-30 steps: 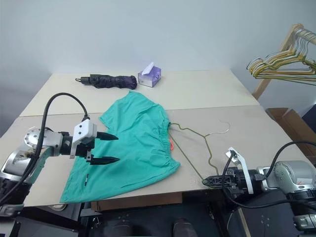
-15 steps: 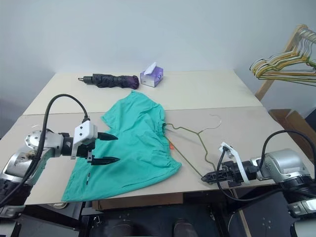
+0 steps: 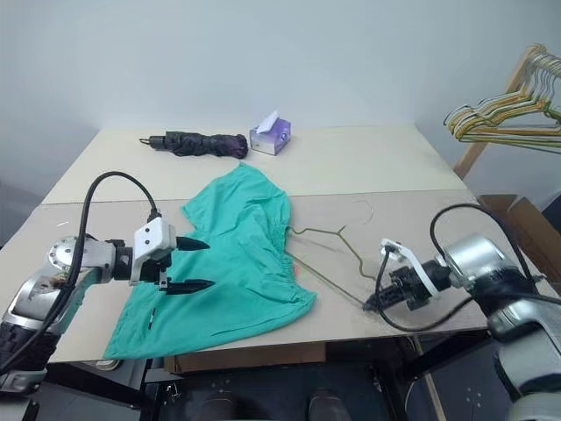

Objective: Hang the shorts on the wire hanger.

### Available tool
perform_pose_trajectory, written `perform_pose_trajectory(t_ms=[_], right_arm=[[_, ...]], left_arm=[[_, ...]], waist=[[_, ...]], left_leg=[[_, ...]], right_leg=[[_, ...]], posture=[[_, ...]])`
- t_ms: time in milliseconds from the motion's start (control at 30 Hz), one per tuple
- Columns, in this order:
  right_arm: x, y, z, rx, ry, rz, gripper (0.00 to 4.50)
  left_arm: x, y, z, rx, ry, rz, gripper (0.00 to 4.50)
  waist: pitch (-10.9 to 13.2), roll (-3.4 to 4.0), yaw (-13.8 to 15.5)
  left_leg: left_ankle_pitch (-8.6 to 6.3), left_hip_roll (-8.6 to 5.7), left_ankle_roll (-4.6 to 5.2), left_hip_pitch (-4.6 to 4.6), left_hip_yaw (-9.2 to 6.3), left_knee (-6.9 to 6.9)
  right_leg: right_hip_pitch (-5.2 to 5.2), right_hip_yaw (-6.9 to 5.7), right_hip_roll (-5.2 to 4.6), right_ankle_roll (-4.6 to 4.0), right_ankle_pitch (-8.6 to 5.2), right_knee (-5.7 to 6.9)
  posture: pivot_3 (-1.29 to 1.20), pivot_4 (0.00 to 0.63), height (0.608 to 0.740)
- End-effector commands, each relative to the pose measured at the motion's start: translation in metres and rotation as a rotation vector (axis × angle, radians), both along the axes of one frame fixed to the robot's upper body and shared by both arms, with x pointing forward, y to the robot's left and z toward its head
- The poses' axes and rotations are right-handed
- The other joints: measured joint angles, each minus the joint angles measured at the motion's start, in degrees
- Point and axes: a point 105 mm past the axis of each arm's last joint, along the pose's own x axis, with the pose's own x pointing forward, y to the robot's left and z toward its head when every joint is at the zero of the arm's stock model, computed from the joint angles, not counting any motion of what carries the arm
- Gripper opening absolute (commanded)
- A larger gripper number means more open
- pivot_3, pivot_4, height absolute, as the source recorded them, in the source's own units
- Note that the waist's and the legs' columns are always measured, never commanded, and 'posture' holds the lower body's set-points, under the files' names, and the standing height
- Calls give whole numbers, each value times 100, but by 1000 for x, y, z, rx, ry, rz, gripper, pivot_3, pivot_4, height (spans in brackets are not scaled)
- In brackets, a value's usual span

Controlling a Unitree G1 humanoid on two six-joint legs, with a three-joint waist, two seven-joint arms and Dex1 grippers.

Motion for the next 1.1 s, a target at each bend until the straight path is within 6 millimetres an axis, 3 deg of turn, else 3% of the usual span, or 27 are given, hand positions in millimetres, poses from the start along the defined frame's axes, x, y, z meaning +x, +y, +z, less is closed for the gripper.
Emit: perform_pose_trajectory(t_ms=[33,233,367,533,667,767,933,1100], right_arm=[[10,2,11,49,9,-17,0],[14,6,23,168,31,-81,0],[16,-9,28,223,38,-202,0],[-2,-20,22,287,96,-269,0],[-24,-1,6,260,147,-130,0],[-19,13,3,240,139,-75,0],[3,18,8,227,98,-76,0],[8,19,5,180,112,-44,0]], left_arm=[[1,-2,9,5,-61,-3,4464],[1,0,9,0,-77,25,4464],[-1,2,9,4,-78,34,4464],[-2,5,10,14,-85,49,4464],[-1,5,10,24,-86,44,4464],[1,5,9,48,-91,39,4464],[3,6,10,48,-95,47,4464],[0,6,6,50,-91,51,4464]], waist=[[0,0,47],[0,1,229],[0,1,293],[0,1,395],[-1,4,401],[-5,13,320],[-5,14,300],[-4,15,394]], left_leg=[[0,0,0,-2,0,0],[0,0,0,-9,0,0],[0,0,0,-10,0,5],[-1,0,1,-12,-1,7],[-1,1,2,-12,-1,11],[-1,1,2,-1,2,17],[-1,1,2,0,1,17],[-2,2,2,-13,1,17]], right_leg=[[-1,0,0,0,0,0],[-6,-2,-1,0,0,0],[-6,-3,-1,-1,1,1],[-6,-5,-1,-1,0,-1],[-6,-5,0,-1,0,4],[0,-1,1,0,0,12],[-2,-1,3,0,-2,19],[-10,-3,2,0,-2,16]], posture=[[126,0,740],[142,0,740],[142,0,740],[145,0,740],[143,0,740],[150,0,740],[164,0,740],[179,0,740]])
